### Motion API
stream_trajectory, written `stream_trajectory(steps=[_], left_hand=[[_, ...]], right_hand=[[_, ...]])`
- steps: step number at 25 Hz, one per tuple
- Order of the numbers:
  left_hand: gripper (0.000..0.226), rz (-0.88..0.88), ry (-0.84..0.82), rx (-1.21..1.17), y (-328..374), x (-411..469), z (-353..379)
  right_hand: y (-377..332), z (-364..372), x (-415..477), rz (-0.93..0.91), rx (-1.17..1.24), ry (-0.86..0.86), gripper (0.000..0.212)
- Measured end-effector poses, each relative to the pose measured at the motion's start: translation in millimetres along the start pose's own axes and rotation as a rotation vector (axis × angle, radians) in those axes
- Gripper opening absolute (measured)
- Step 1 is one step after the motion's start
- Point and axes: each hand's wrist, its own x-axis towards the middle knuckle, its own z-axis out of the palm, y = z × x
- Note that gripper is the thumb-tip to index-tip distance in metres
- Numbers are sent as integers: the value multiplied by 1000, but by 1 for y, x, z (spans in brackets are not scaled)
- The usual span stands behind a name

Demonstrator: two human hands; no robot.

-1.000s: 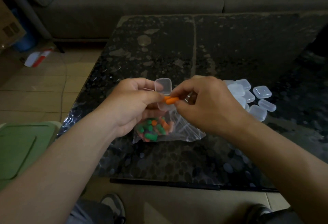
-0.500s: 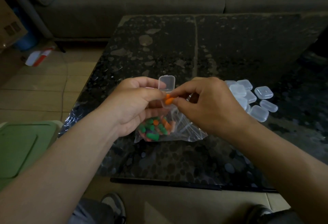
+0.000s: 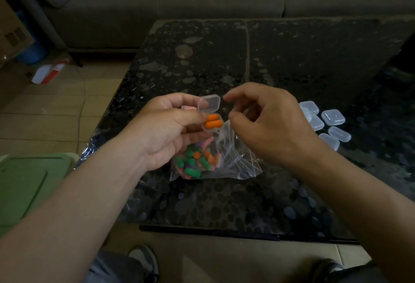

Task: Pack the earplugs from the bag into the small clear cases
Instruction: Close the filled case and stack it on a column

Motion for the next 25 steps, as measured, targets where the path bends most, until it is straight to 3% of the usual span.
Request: stream_trajectory(steps=[4, 7, 11, 17, 25], left_hand=[[25, -1, -89, -15, 1, -2, -3], [27, 12, -174, -24, 0, -2, -5], [38, 130, -220, 39, -2, -3, -7], [21, 548, -73, 416, -11, 0, -7], [20, 566, -53, 437, -11, -1, -6]], right_hand=[[1, -2, 1, 15, 176, -206, 69], [4, 2, 1, -102, 131, -183, 46], [4, -2, 3, -102, 139, -82, 21], [3, -7, 5, -45, 150, -90, 21], [0, -7, 5, -44, 242, -69, 13]])
